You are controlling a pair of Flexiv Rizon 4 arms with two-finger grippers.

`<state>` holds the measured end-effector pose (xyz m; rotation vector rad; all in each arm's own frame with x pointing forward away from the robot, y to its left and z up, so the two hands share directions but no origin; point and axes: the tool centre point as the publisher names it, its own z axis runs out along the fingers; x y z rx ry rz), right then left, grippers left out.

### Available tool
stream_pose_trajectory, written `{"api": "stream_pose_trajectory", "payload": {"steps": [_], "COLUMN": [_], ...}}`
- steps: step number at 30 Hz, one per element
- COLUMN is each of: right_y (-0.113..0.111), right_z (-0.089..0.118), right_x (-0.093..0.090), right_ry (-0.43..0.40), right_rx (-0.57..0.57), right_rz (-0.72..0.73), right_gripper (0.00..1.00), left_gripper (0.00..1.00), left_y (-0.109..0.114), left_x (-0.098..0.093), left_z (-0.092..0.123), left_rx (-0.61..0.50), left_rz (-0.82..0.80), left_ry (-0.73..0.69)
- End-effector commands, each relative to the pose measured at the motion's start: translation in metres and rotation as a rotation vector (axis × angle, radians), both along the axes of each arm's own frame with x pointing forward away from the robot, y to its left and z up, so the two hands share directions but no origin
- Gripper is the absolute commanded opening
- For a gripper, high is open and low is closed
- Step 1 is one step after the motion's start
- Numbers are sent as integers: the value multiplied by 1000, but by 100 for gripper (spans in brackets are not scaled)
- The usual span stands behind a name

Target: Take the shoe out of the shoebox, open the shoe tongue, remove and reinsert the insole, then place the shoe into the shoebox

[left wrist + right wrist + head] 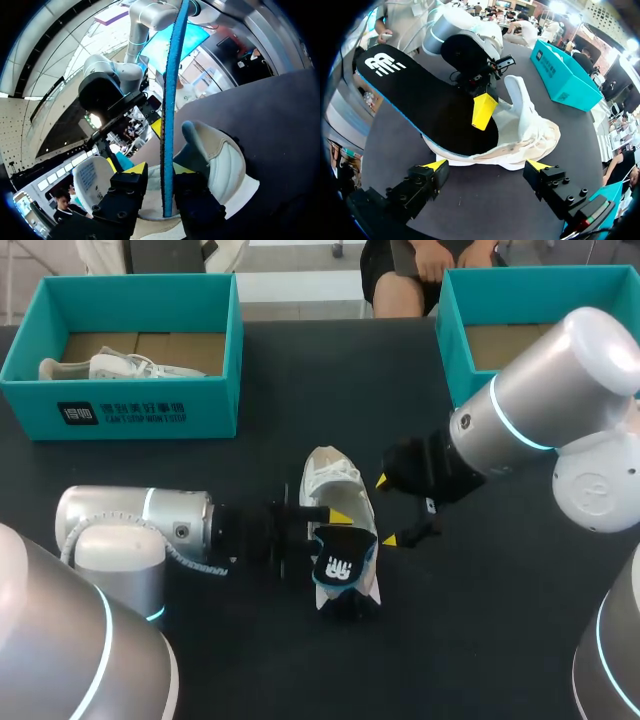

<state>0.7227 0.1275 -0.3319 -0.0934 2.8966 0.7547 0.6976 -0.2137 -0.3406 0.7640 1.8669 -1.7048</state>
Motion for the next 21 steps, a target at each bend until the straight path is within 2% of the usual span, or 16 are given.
{"api": "stream_pose_trajectory", "payload": {"steps": [1, 7, 21], "right_y": [1, 1, 1], "right_z": [-1, -1, -1], "right_x": [-1, -1, -1], "right_ry": [-3, -3, -3], "right_rx": [-1, -1, -1], "right_rz": [-2, -2, -2], "right_gripper": [100, 100, 100], "left_gripper": [35, 33, 33], "left_y": [4, 3, 13], "left_x": [-8, -9, -31], "left_z": [8, 15, 32], "left_rx": [7, 11, 5], "left_rz": [9, 1, 5], "left_ry": [-7, -16, -23]}}
